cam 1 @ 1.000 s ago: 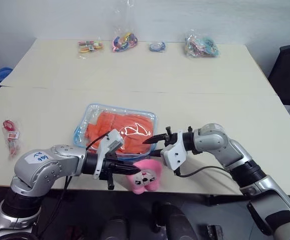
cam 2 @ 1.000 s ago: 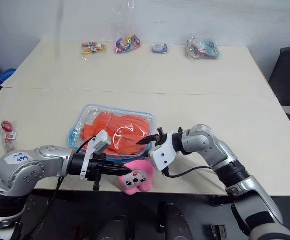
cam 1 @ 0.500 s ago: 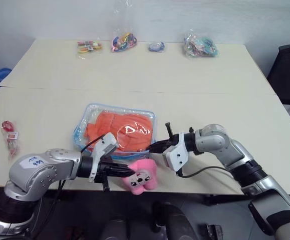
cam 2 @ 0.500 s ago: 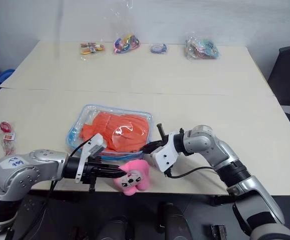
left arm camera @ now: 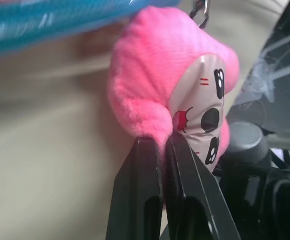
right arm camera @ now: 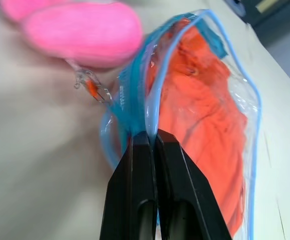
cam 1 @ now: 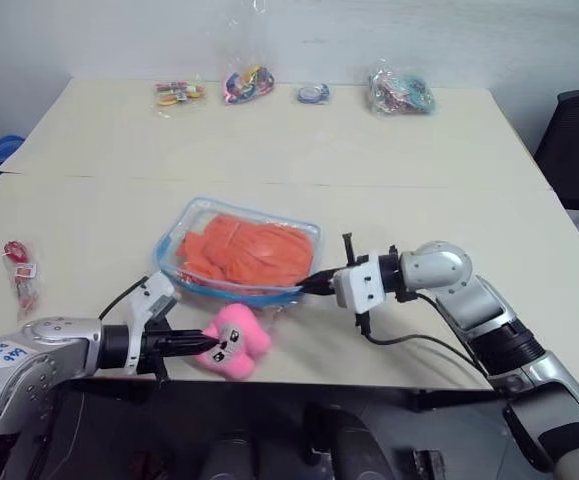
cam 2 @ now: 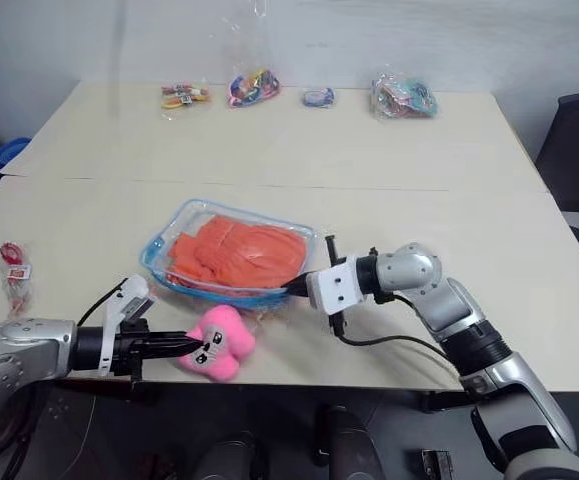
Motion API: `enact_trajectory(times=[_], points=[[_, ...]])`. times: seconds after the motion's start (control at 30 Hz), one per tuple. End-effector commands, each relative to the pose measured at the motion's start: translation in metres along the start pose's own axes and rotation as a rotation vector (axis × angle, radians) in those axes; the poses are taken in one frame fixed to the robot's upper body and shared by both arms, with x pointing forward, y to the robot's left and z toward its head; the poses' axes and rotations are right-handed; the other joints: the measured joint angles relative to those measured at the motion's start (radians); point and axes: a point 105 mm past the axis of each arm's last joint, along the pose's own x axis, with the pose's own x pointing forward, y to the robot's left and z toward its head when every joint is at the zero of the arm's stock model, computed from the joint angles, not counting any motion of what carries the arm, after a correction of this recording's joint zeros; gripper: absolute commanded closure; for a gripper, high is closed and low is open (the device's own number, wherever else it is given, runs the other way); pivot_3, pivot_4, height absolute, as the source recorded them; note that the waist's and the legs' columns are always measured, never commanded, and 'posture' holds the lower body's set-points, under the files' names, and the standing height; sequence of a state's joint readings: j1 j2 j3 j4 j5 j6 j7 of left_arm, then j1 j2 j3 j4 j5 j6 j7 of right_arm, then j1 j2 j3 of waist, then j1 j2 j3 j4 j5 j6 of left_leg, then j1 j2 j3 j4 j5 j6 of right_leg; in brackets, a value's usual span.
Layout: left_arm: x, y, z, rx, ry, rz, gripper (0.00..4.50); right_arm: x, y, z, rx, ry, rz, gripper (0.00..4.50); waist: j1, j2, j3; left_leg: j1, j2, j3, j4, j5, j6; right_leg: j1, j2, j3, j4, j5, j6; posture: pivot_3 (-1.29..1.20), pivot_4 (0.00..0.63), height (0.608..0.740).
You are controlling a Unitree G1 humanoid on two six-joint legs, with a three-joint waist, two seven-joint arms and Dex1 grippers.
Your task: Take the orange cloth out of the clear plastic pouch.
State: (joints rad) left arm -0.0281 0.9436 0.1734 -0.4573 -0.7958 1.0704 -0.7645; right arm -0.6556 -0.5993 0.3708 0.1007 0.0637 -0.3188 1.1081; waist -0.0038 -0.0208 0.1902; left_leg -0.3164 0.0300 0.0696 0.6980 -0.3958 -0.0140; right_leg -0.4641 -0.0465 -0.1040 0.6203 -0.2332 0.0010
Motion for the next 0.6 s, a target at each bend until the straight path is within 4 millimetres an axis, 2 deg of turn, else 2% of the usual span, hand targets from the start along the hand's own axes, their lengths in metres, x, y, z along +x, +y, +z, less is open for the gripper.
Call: enact_trajectory(times=[0.03,0.2,0.3,0.4,0.5,0.6], points=[[-0.004,0.0,-0.005,-0.009,0.01,0.025,4.5,-0.01,-0.013,0.012,-0.015,-0.028,-0.056,4.46,0.0,0.0,0.0,0.0,0.0,0.0,0.0,0.0,0.0,0.0,0.0,0.0,0.0,0.0,0.0,0.0,0.15,0.74],[-0.011,0.004,-0.008,-0.032,0.0,0.054,4.5,-0.012,-0.01,0.004,-0.058,0.012,-0.038,4.46,-0.001,0.0,0.0,0.0,0.0,0.0,-0.001,0.0,0.0,0.0,0.0,0.0,0.0,0.0,0.0,0.0,0.15,0.74],[-0.024,0.012,-0.005,-0.036,-0.017,0.094,4.5,-0.016,-0.006,-0.005,-0.119,0.057,-0.026,4.46,-0.001,0.0,0.0,0.0,0.0,0.0,-0.001,0.0,0.0,0.0,0.0,0.0,0.0,0.0,-0.001,0.0,0.15,0.74],[-0.049,0.03,0.004,-0.058,-0.068,0.173,4.5,-0.021,-0.001,-0.013,-0.168,0.083,-0.014,4.46,-0.001,0.0,0.0,0.0,0.0,0.0,-0.001,0.0,0.0,0.0,0.0,-0.001,0.0,-0.001,-0.001,0.0,0.15,0.74],[-0.092,0.057,0.024,-0.12,-0.188,0.277,4.5,-0.026,0.009,-0.018,-0.222,0.095,0.0,4.46,0.0,0.0,0.0,0.0,0.0,0.0,-0.001,0.0,0.0,-0.001,0.0,-0.002,0.0,-0.001,-0.002,0.0,0.15,0.74],[-0.119,0.07,0.037,-0.115,-0.24,0.341,4.5,-0.031,0.014,-0.02,-0.245,0.096,0.005,4.46,-0.001,0.0,0.0,0.0,0.0,-0.001,-0.001,-0.001,0.0,-0.001,0.0,-0.003,0.0,-0.002,-0.002,0.0,0.15,0.74]])
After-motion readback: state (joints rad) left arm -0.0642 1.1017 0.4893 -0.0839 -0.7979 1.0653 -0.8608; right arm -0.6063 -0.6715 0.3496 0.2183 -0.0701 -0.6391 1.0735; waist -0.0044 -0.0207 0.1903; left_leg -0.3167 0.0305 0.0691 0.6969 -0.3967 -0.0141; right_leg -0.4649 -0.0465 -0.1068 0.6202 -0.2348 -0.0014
